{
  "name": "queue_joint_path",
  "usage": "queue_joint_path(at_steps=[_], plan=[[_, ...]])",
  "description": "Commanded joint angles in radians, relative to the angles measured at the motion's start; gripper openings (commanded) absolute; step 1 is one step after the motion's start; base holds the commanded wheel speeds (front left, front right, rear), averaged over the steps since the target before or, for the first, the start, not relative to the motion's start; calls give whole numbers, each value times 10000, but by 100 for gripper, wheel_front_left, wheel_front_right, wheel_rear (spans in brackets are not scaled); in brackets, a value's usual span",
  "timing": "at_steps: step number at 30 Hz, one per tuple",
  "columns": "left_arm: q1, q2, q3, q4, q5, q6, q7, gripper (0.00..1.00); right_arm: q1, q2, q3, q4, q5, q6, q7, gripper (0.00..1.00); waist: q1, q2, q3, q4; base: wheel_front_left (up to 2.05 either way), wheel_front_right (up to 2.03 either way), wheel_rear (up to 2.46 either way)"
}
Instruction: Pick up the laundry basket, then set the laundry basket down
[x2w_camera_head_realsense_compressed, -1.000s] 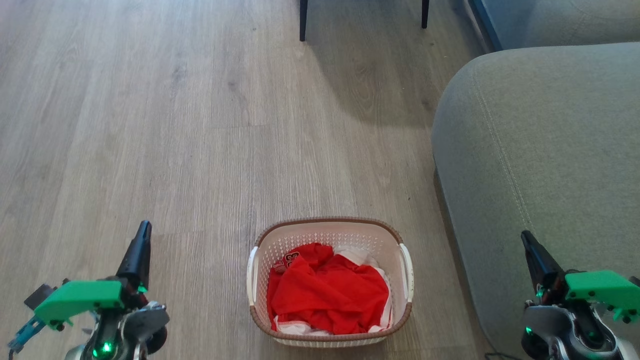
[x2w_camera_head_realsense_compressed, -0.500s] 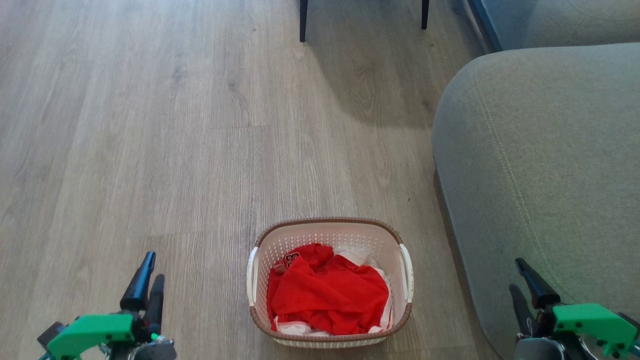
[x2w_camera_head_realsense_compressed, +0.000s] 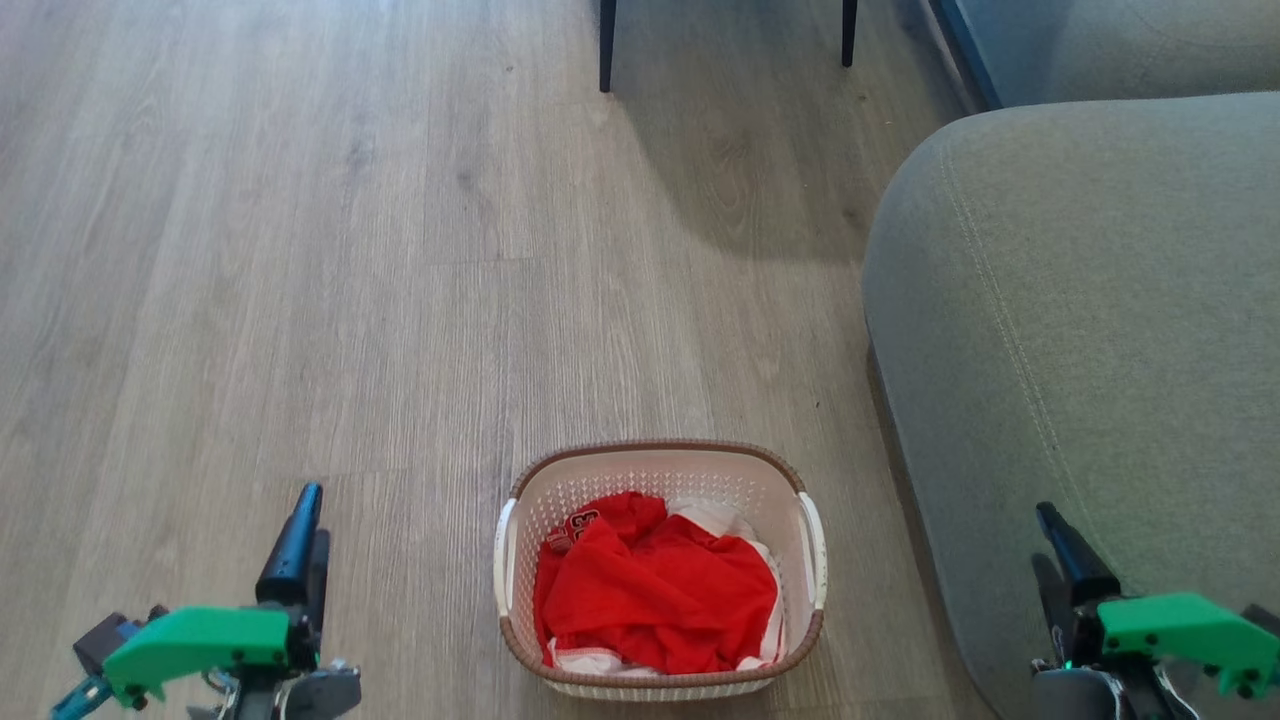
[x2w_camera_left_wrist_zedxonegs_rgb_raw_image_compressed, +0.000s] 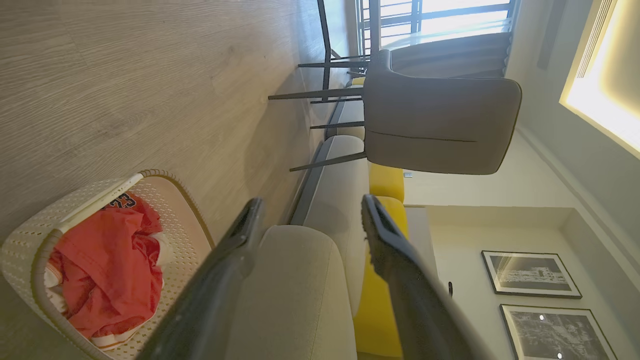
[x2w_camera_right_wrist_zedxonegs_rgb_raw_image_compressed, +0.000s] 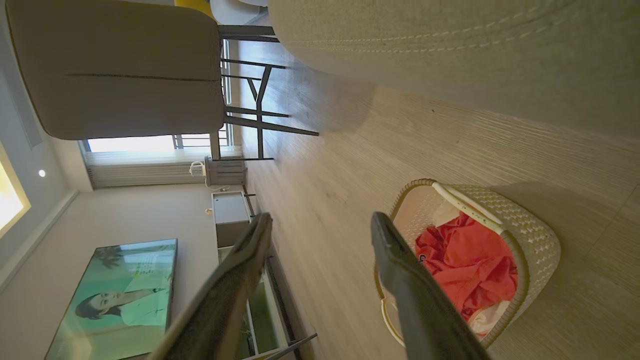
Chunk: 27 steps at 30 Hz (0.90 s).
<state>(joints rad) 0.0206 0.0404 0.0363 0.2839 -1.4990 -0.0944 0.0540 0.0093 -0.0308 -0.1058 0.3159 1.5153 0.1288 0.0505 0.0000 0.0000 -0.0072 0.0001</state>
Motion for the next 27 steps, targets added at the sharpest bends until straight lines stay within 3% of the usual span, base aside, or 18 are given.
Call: queue_joint_path(at_steps=[1, 27], plan=[[-331, 56, -65, -523, 387, 73, -123, 100, -217, -62, -10, -499, -400, 5, -135, 100, 0, 0, -18, -2, 0, 0, 0], [-226, 153, -799, -1568, 4958, 595, -866, 100, 30, -95, 639, -1925, -4923, 9, -867, 100, 0, 0, -154, -42, 0, 0, 0]])
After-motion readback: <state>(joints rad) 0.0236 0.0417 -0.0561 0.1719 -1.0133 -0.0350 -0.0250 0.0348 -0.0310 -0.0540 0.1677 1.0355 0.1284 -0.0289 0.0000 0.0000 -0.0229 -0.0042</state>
